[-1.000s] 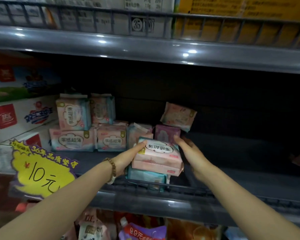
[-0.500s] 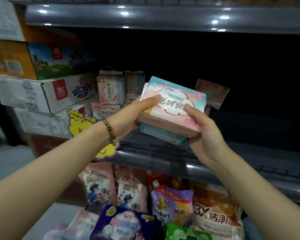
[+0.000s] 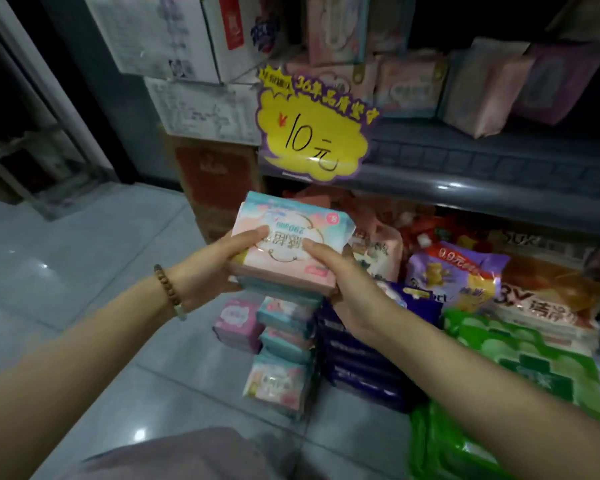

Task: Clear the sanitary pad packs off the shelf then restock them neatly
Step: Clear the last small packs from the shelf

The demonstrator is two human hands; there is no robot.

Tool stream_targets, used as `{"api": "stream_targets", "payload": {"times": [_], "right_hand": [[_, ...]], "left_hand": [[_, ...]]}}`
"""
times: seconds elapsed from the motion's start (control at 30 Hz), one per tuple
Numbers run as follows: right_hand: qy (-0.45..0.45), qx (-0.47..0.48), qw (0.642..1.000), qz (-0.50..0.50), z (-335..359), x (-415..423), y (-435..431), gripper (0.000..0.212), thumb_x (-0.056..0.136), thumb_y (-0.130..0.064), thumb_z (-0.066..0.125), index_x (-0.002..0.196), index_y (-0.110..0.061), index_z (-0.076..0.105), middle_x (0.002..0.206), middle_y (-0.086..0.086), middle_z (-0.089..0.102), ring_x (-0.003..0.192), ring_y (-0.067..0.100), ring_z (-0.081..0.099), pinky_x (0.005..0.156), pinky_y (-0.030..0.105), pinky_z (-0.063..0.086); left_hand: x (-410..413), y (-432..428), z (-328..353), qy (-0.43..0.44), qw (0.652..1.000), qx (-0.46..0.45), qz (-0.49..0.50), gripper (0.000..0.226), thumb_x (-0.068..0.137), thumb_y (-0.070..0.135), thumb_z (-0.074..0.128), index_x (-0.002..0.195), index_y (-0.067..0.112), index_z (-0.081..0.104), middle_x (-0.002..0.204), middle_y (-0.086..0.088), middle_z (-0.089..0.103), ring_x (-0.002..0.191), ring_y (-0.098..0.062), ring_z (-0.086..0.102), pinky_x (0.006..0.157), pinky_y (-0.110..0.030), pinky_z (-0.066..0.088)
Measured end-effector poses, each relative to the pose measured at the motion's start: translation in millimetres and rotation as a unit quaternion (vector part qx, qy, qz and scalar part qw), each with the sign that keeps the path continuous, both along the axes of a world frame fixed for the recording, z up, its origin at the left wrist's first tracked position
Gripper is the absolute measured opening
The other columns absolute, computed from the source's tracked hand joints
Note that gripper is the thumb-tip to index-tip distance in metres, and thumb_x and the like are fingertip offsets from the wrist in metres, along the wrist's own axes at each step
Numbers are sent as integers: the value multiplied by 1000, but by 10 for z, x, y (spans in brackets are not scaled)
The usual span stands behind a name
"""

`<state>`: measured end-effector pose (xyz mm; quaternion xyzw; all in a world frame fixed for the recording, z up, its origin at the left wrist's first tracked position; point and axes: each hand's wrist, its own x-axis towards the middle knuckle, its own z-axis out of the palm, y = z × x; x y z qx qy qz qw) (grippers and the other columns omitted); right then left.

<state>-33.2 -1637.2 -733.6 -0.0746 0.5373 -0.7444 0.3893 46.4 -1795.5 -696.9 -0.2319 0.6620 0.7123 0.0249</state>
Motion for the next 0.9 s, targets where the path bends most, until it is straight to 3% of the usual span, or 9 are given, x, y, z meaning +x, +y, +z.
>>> {"api": "stream_targets", "payload": {"times": [0.07,0.17,0.33,0.43,0.53,0.63,0.73,0.8,0.9], "right_hand": [[-38,17,999,19,-293,170,-139,51,86,-30,66,131,-28,43,122,2,65,107,20,65,89,36,53],[-88,46,994,41,-726,438,-295,41,87,-26,65,124,-28,47,118,4,67,104,21,65,99,43,49],[-189,74,979,17,-1393,785,-361,22,90,-15,60,110,-24,57,104,5,72,95,22,68,88,41,54],[-235,103,967,8,-1695,807,-316,16,86,-22,62,102,-24,61,98,5,74,101,27,65,104,46,43],[-254,127,959,-12,-1896,751,-332,9,89,-25,60,98,-25,62,86,3,75,91,25,66,105,50,41],[-263,158,952,-23,-2061,681,-406,5,91,-26,61,95,-24,61,82,3,75,85,24,66,103,50,44],[-252,175,951,-25,-2196,648,-460,11,91,-25,61,102,-25,59,95,6,72,86,24,67,87,43,52],[-236,181,954,-27,-2296,645,-470,16,91,-22,61,105,-27,56,99,6,71,89,24,66,88,44,52],[-222,197,954,-41,-2416,654,-462,21,91,-17,62,106,-28,52,96,4,69,85,21,65,82,41,53]], "left_hand": [[179,-178,-313,-67,998,11,-3,53,73,53,67,119,30,55,101,4,73,96,-15,66,90,-42,47],[395,-363,-740,-118,993,19,8,49,72,52,68,112,26,58,94,3,74,92,-17,66,88,-42,50],[605,-513,-1519,-214,975,59,-23,33,86,40,62,112,22,56,99,-2,71,94,-19,63,81,-36,54],[610,-543,-1949,-246,964,65,-73,35,87,37,60,120,24,52,116,-3,66,110,-22,60,94,-42,51],[525,-545,-2232,-261,959,69,-85,36,88,42,59,119,26,52,120,-2,65,114,-21,58,99,-42,48],[425,-512,-2405,-255,962,76,-52,27,90,46,53,108,26,55,111,1,67,104,-18,61,86,-34,53],[394,-487,-2524,-257,962,84,-25,21,92,45,51,103,27,54,105,2,68,95,-15,62,72,-27,53],[386,-492,-2602,-259,961,95,-24,23,92,46,50,104,27,55,107,3,68,96,-14,62,71,-25,52],[376,-500,-2720,-270,959,79,-36,25,92,47,49,106,27,53,106,6,67,100,-15,61,84,-30,49]]}}
